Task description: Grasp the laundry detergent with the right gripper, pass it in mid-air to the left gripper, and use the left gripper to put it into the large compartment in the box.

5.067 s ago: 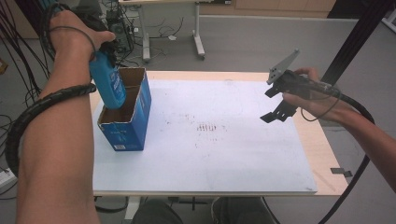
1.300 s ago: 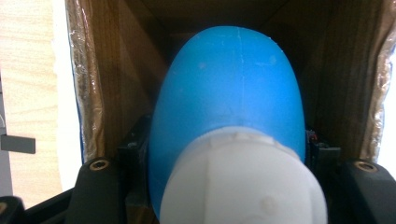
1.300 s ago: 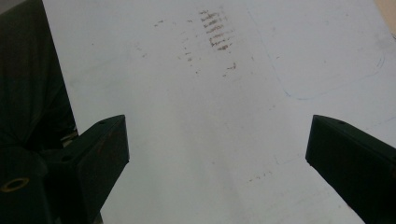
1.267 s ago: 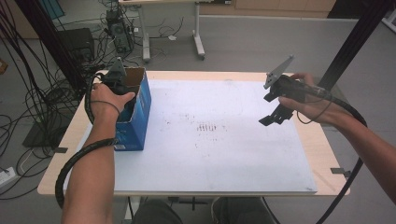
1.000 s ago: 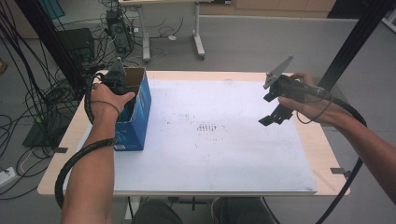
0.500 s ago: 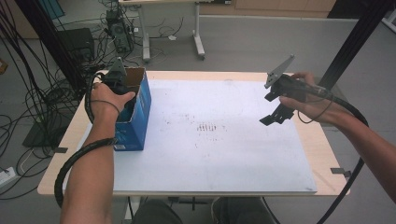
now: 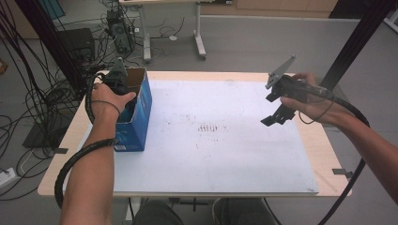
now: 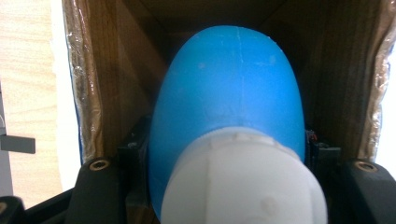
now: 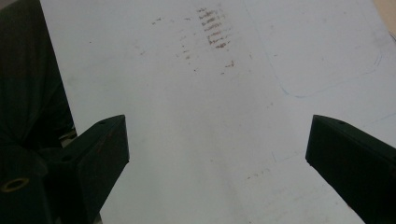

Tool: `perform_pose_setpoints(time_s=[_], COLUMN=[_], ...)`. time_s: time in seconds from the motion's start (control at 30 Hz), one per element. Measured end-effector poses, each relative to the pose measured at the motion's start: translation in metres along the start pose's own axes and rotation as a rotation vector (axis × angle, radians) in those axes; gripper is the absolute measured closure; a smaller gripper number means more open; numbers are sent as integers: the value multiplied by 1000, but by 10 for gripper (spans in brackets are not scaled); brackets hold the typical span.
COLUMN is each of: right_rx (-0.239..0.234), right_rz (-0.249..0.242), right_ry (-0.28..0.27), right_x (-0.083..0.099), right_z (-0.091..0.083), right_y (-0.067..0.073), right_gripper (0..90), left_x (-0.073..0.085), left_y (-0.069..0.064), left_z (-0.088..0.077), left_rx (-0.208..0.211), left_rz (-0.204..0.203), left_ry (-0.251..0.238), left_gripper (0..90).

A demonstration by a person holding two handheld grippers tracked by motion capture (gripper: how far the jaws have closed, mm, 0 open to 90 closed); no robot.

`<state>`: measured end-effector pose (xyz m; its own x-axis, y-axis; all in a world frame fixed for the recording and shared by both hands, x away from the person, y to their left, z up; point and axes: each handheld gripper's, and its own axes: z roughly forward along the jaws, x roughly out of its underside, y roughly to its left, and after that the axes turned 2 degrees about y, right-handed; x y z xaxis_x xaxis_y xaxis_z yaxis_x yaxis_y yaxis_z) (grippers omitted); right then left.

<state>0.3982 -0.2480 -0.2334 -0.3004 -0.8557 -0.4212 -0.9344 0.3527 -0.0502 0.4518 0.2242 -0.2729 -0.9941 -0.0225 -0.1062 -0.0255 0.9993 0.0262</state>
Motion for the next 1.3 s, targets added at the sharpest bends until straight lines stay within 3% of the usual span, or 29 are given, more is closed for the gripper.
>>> perform_pose_setpoints(time_s=[0.87,1.3], right_rx=[-4,4], right_rz=[1,-3], right_ry=[-1,-12], right_x=[1,-1], right_z=[1,-3], right_y=[1,1], right_gripper=[59,60], left_x=[1,6], left_y=[0,1], left_z=[0,-34], left_rx=[0,-6], left_rz=[-2,5], left_ry=[-10,-58], left_gripper=[364,296])
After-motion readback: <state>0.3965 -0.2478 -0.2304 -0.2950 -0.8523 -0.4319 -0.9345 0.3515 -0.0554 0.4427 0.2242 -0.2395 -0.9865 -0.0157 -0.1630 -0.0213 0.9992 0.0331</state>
